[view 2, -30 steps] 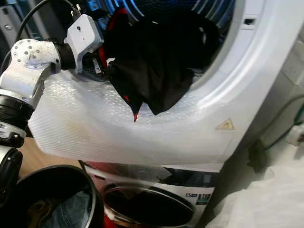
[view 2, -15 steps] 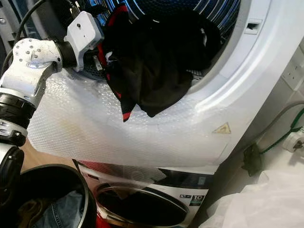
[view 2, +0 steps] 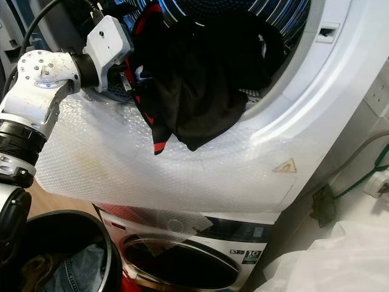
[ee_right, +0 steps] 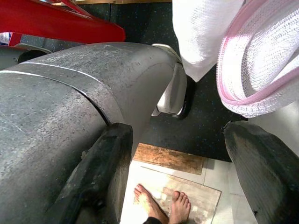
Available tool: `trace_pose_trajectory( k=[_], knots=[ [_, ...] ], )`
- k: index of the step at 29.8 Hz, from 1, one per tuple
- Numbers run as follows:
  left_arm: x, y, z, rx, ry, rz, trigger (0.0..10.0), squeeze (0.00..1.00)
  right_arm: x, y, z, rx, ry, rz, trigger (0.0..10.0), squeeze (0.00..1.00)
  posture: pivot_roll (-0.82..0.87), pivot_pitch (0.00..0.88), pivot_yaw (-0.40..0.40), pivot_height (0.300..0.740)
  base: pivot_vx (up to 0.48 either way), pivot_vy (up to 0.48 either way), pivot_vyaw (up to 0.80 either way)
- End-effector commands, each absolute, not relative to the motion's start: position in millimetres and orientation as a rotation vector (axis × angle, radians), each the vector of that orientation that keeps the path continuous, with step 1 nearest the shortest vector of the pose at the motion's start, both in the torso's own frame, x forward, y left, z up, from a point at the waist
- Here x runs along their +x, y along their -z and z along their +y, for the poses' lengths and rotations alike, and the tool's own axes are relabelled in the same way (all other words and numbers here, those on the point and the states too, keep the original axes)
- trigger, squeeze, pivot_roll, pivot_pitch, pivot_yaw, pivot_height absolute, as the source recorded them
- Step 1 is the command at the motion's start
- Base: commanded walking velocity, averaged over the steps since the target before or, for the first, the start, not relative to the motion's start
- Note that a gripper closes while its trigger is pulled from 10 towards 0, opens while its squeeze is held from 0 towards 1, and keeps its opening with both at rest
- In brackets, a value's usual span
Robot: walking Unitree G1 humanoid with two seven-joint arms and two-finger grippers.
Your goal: Clothes washing
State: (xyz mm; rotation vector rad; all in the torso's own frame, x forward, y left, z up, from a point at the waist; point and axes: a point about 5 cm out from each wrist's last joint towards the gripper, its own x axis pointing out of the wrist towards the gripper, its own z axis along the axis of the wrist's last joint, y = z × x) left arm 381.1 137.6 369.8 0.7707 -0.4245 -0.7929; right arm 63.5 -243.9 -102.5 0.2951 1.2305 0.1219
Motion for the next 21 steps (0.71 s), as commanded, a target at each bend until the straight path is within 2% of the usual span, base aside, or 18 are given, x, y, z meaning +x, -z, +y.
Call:
trace_pose_trajectory(
  k=[1,21],
  knots=[
    [376.0,-373.9,139.5,0.794,0.829,-0.419,10.0,0.00,158.5,76.0,-73.1,0.495,-0.764,0.930,10.0,0.00,-0.03,0.000,0.145,0.740,0.000,0.000,0.00],
    [376.0,-373.9,139.5,0.794,0.829,-0.419,10.0,0.00,158.5,76.0,-73.1,0.495,-0.764,0.930,10.0,0.00,-0.03,0.000,0.145,0.740,0.000,0.000,0.00]
  ],
)
